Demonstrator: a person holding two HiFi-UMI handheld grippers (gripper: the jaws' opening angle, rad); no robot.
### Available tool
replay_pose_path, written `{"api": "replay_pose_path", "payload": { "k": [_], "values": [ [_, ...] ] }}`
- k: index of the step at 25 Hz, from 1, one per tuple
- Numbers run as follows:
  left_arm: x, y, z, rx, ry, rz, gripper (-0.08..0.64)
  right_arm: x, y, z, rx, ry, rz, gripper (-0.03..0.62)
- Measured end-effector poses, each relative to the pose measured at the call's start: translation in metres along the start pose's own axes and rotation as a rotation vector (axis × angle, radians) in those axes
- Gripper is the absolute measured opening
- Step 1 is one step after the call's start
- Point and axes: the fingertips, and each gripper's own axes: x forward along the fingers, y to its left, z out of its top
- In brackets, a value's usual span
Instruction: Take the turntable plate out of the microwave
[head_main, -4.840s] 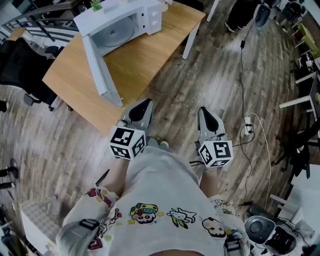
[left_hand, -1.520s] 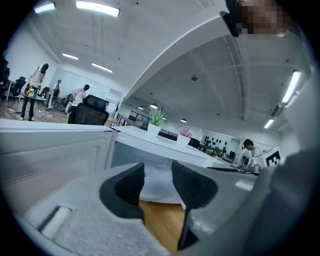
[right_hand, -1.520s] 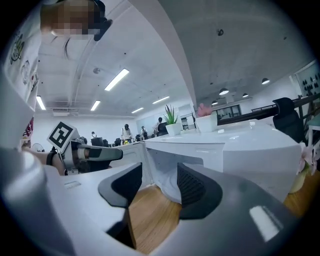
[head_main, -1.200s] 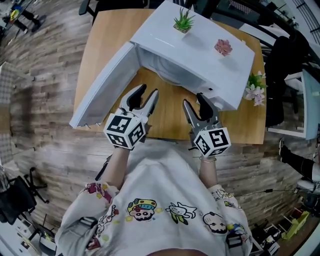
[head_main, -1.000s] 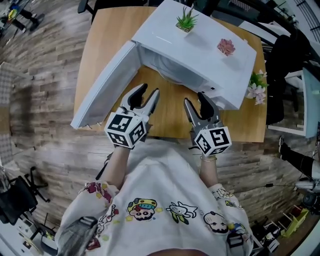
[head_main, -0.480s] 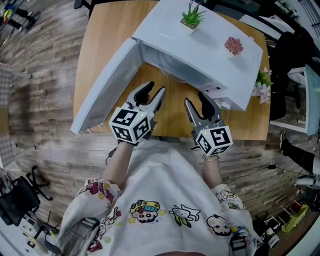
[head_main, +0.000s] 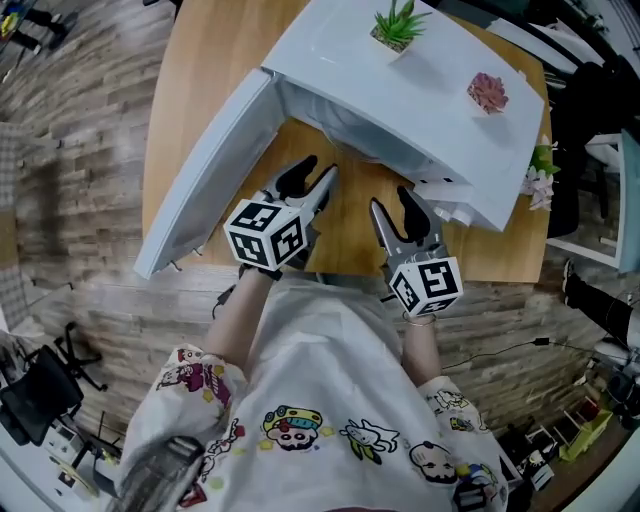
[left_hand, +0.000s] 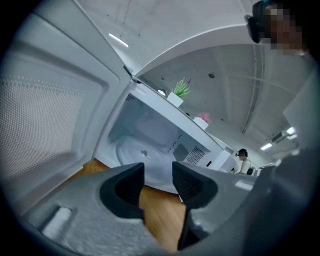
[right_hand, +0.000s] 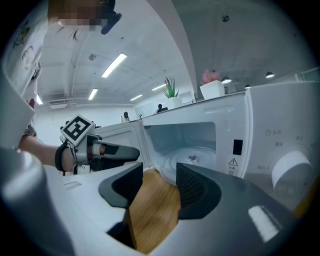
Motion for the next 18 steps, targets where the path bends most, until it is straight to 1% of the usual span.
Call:
{"api": "replay_pose_path", "payload": {
  "k": [8, 13, 18],
  "values": [
    [0.028, 0.013, -0.021, -0.084, 0.031, -0.008, 0.17, 0.0, -0.01, -0.017, 0.027, 0.001, -0.028, 0.201],
    [0.048, 0.025, -0.041, -0.2, 0.047, -0.012, 0.17, -0.001, -0.011, -0.026, 0.027, 0.016, -0.031, 0.198],
    [0.064, 0.037, -0.051, -0.336, 0.028, -0.019, 0.17, -0.001, -0.009, -0.037, 0.035, 0.038, -0.025, 0.196]
  ]
}}
